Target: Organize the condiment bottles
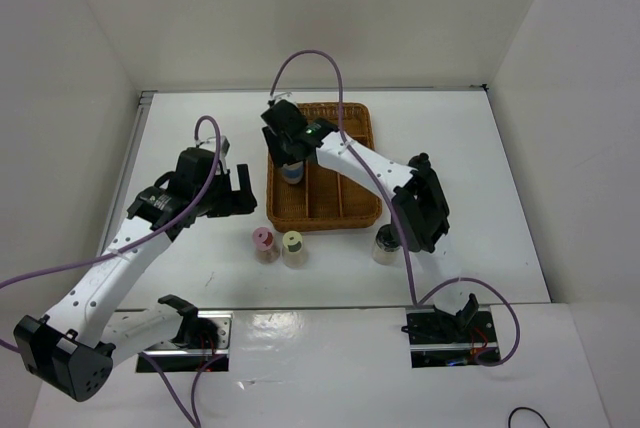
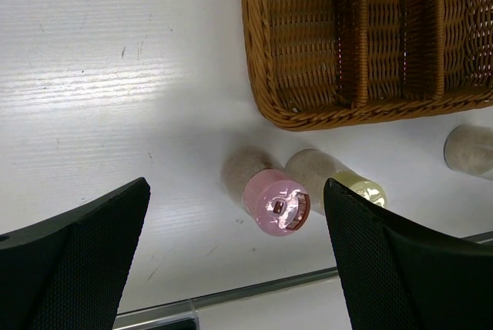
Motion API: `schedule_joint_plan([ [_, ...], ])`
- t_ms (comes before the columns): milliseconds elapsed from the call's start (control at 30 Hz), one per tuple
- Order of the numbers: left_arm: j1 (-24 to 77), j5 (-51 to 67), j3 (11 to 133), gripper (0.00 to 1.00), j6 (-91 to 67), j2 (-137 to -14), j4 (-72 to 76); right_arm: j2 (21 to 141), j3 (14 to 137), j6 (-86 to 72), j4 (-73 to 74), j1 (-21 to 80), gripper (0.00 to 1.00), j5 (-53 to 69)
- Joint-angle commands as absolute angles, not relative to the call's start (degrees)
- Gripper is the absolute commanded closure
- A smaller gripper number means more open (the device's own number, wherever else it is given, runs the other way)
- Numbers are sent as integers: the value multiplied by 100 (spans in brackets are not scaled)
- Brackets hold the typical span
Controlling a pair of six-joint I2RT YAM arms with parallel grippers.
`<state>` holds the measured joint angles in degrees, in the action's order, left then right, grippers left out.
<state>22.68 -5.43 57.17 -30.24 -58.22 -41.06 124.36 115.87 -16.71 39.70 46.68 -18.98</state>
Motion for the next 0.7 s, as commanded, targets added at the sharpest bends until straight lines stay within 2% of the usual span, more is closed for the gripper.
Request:
schedule_joint_plan([
  [0, 2241, -396, 5695, 1, -3006, -5704, -3937, 12472, 11707, -1723, 3480, 4605, 66, -1925],
  [233, 2241, -343, 5695, 1, -2953, -5704, -3937, 12586, 11707, -1775, 3586, 4605, 63, -1819],
  [333, 2241, -343, 5695, 1, -2953, -5704, -3937, 12586, 11593, -1775, 3586, 4605, 56, -1819],
  [367, 2241, -273, 5695, 1, -2953, -5704, -3937, 12586, 11593, -1775, 3586, 4605, 53, -1819],
  [467, 2241, -115, 5748, 1, -2892, -5704, -3990, 12586, 11540, -1775, 3638, 4605, 27, -1819],
  [500, 2241, -114, 5835, 1, -2839, -5774, -4121, 12586, 11540, -1828, 3639, 4605, 11, -1819],
  [533, 2241, -114, 5836, 1, -2839, -5835, -4122, 12586, 11540, -1828, 3700, 4605, 5, -1819],
  [567, 2241, -114, 5897, 1, -2839, -5836, -4200, 12586, 11601, -1880, 3770, 4605, 1, -1819],
  [667, 2241, -53, 6011, 1, -2839, -6037, -4402, 12534, 11741, -1942, 3884, 4605, 1, -1872],
])
